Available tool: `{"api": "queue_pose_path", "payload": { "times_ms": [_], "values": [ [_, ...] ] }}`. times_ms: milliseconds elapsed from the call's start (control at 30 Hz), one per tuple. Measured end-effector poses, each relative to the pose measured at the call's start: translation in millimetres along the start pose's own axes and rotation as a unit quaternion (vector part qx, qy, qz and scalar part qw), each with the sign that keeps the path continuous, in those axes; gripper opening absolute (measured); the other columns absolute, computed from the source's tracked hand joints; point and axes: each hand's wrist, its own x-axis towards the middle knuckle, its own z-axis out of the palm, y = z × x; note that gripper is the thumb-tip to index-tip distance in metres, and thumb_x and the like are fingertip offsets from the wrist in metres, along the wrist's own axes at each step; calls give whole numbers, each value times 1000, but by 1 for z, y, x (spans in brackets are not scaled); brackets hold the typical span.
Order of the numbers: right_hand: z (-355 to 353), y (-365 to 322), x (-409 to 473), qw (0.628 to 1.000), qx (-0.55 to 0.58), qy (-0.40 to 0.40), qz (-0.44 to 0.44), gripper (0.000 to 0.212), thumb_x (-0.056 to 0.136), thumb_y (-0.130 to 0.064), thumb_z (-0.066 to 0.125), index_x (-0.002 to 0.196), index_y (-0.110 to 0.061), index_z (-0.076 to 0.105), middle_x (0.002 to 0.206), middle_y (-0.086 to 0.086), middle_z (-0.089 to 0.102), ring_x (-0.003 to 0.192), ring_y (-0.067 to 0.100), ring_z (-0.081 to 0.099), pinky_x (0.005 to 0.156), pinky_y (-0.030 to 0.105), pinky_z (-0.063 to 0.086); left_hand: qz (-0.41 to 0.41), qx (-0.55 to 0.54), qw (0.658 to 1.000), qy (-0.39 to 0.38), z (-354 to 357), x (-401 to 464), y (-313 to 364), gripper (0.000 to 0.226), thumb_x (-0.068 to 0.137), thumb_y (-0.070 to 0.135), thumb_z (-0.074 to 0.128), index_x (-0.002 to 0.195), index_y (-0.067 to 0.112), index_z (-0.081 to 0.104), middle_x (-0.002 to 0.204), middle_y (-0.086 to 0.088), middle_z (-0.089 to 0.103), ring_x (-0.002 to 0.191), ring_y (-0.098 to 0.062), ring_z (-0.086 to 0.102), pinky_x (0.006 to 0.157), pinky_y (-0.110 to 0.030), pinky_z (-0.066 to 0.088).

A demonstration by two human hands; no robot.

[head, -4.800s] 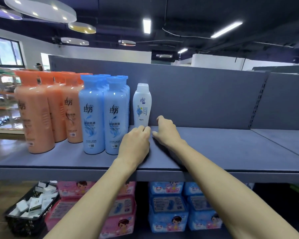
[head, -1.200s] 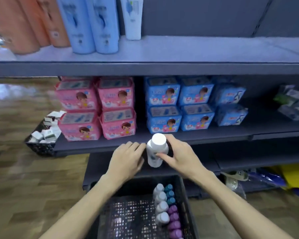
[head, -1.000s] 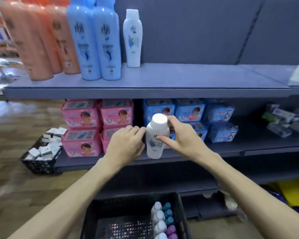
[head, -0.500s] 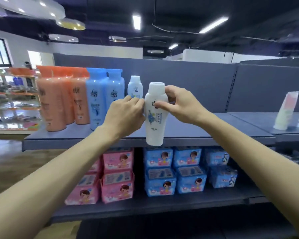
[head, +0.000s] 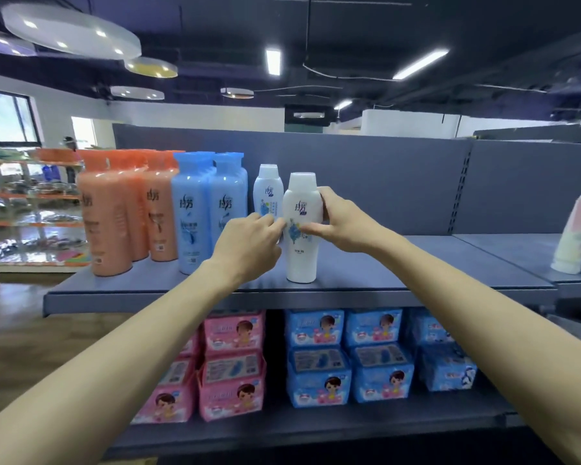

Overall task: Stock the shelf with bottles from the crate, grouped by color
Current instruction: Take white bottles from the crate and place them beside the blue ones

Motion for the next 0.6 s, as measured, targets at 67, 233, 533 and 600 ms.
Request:
{"api": "queue_pose_path", "payload": {
  "times_ms": [67,233,533,600],
  "values": [
    [11,5,-4,999,-10,-19,24,60,85,-36,75,130,-19,37,116,-1,64,100,15,63,86,36,55,6,4,1000,-11,6,-3,2,23,63,14,68,86,13,63,59,0,52,50,-23,45,45,-23,20],
    [43,18,-13,997,-33,-30,64,62,77,-29,82,121,-13,41,115,2,61,97,18,63,84,35,55,20,12,999,-23,18,-10,1,32,63,17,70,93,12,64,60,-1,52,51,-24,48,43,-23,23],
    [76,26,2,992,-45,11,117,45,81,-14,73,112,-7,41,110,11,59,89,25,62,70,36,55,15,24,998,-47,37,-17,0,25,58,15,71,76,12,55,56,-1,48,48,-23,44,45,-24,16],
    [82,23,4,991,-35,21,131,53,78,-21,77,114,-7,41,111,9,57,94,25,60,68,32,50,5,27,998,-48,42,-16,0,24,56,14,72,72,12,54,55,-2,48,48,-24,46,46,-24,17]
  ]
}}
